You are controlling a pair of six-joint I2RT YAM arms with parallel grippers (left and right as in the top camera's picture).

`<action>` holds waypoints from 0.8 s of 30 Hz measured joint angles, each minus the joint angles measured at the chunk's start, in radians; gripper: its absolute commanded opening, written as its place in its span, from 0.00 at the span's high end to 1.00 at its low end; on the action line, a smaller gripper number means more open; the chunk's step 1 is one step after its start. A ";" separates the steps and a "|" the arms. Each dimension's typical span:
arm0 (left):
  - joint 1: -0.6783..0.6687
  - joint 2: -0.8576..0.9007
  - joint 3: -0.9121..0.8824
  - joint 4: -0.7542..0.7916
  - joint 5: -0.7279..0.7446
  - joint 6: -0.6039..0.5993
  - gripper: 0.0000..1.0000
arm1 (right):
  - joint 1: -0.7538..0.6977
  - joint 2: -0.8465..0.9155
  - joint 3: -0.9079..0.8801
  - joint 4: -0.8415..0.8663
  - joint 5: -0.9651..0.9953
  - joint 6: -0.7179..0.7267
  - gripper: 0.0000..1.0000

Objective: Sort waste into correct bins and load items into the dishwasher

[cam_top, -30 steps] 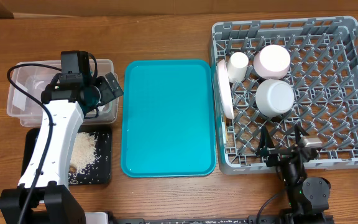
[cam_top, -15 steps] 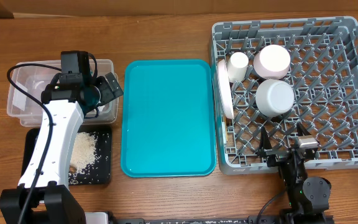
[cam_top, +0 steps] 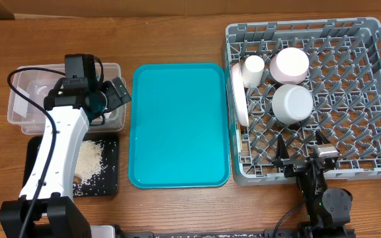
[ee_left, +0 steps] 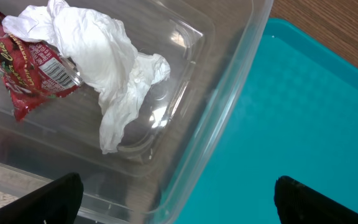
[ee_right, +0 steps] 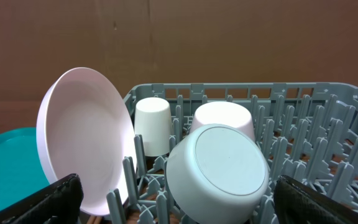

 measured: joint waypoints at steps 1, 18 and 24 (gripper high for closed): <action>0.000 0.000 0.000 0.000 0.000 0.000 0.00 | 0.000 0.000 0.000 0.000 0.000 0.000 0.00; 0.000 0.000 0.000 0.000 -0.001 0.000 0.00 | 0.000 0.000 0.000 0.000 0.000 0.000 0.00; 0.000 0.000 0.000 -0.045 -0.002 0.000 0.00 | 0.000 0.000 0.000 0.000 0.000 0.000 0.00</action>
